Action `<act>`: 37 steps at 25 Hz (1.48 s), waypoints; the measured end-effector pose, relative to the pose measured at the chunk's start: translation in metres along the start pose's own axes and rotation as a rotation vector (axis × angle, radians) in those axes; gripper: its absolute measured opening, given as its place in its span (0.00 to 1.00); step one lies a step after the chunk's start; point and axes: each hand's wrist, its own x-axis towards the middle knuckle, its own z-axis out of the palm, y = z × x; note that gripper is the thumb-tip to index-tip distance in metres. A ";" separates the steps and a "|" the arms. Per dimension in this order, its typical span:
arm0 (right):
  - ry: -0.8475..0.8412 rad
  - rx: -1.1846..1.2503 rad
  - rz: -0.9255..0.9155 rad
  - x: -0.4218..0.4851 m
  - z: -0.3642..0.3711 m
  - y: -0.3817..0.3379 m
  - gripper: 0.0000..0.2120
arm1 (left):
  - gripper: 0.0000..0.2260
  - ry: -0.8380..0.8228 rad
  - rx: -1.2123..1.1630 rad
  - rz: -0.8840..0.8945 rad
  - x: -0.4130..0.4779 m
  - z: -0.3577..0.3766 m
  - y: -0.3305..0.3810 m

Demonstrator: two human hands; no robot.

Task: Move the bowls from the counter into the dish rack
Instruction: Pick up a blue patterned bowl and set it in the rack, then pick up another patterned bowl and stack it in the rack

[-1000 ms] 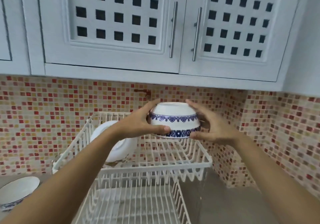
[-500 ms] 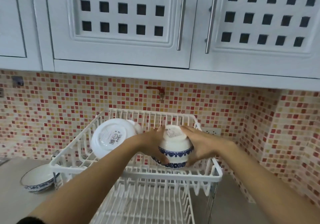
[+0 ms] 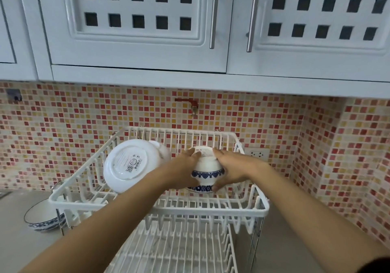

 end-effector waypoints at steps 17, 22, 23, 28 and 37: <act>0.222 -0.019 0.019 -0.030 -0.042 -0.020 0.35 | 0.23 0.277 0.009 0.064 -0.024 -0.039 0.002; 0.437 0.064 0.006 -0.035 -0.065 -0.089 0.27 | 0.20 0.418 -0.029 0.026 -0.068 -0.079 -0.041; 0.454 0.083 -0.004 -0.033 -0.064 -0.109 0.27 | 0.19 0.424 -0.036 0.014 -0.081 -0.083 -0.054; 0.510 0.161 -0.054 -0.008 -0.059 -0.234 0.27 | 0.20 0.437 -0.004 -0.034 -0.160 -0.100 -0.139; 0.429 0.360 0.039 0.088 0.011 -0.423 0.27 | 0.20 0.230 0.020 -0.298 -0.254 -0.062 -0.310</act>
